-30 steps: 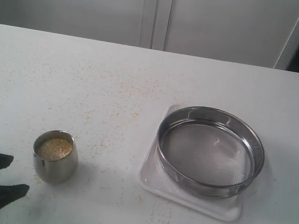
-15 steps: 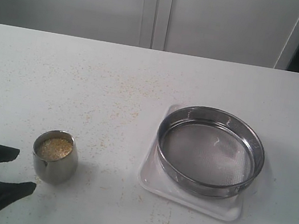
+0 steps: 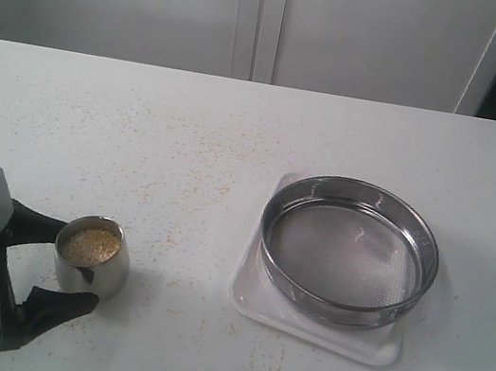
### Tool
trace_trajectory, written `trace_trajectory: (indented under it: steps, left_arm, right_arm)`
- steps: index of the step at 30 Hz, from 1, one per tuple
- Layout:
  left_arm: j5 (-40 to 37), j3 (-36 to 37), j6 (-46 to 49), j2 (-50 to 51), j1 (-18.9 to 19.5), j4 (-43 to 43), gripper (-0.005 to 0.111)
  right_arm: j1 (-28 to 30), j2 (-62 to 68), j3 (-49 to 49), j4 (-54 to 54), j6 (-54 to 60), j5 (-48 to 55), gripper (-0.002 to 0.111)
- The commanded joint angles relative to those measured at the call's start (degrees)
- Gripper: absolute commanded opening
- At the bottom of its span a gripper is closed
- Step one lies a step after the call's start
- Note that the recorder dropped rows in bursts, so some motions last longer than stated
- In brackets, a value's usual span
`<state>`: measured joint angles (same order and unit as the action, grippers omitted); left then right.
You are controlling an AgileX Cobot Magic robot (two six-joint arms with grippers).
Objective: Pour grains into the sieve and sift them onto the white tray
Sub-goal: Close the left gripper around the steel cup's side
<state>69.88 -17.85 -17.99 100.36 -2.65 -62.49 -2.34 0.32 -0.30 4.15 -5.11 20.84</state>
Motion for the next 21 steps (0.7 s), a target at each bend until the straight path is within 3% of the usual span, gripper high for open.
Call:
trace_trajectory:
  steps: [1, 7, 13, 21]
  left_arm:
    - [0.1, -2.1, -1.0, 2.5, -0.4, 0.5, 0.101]
    - [0.1, -4.7, -1.6, 6.0, -0.9, 0.4, 0.101]
    - [0.1, -8.0, -1.7, 8.2, -6.7, 0.9, 0.101]
    - [0.1, -9.7, -1.4, 8.4, -7.0, 1.9, 0.097]
  right_arm:
    - [0.5, -0.3, 0.3, 0.1, -0.2, -0.9, 0.000]
    - [0.5, -0.3, 0.3, 0.1, -0.2, -0.9, 0.000]
    - [0.5, -0.3, 0.3, 0.1, -0.2, -0.9, 0.000]
    - [0.5, -0.3, 0.3, 0.1, -0.2, -0.9, 0.000]
